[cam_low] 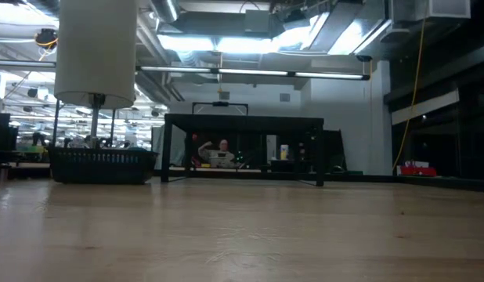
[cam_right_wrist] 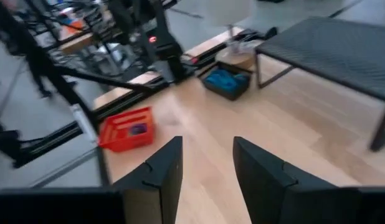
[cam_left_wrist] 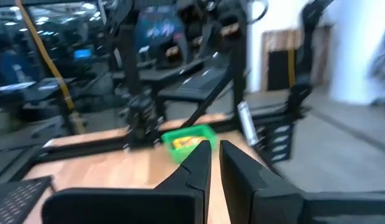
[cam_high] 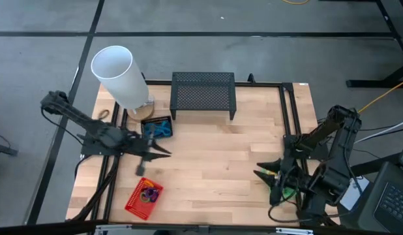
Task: Pick & Place Office Desk Supplies
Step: Put the black bin filled with rubberbands on the shelf
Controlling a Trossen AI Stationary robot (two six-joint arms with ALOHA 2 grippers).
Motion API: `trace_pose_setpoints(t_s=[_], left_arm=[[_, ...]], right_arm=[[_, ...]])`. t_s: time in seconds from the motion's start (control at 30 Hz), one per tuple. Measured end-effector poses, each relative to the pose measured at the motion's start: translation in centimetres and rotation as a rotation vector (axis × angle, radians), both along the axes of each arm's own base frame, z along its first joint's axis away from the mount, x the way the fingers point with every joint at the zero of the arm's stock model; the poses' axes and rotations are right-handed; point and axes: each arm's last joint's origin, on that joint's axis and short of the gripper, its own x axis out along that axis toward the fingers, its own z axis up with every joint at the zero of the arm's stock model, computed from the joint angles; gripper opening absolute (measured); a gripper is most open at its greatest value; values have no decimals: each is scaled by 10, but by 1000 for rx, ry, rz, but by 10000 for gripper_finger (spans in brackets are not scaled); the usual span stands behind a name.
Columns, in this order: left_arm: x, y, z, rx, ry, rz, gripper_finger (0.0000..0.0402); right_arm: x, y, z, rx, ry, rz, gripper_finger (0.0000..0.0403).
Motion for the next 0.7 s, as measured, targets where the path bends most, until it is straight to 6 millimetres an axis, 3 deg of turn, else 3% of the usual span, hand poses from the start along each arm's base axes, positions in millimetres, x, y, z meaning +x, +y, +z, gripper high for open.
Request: trace_pose_setpoints(t_s=[0.13, 0.33, 0.5, 0.7], left_arm=[[-25, 2, 12, -39, -58, -55, 33], [-43, 9, 18, -39, -89, -74, 33], [-48, 11, 26, -213, -140, -89, 33], [-48, 11, 27, -85, -166, -68, 33]], right_arm=[[3, 6, 1, -22, 54, 78, 139], [3, 8, -2, 14, 179, 163, 139], [6, 5, 0, -56, 131, 133, 139], [8, 4, 1, -214, 127, 154, 139]])
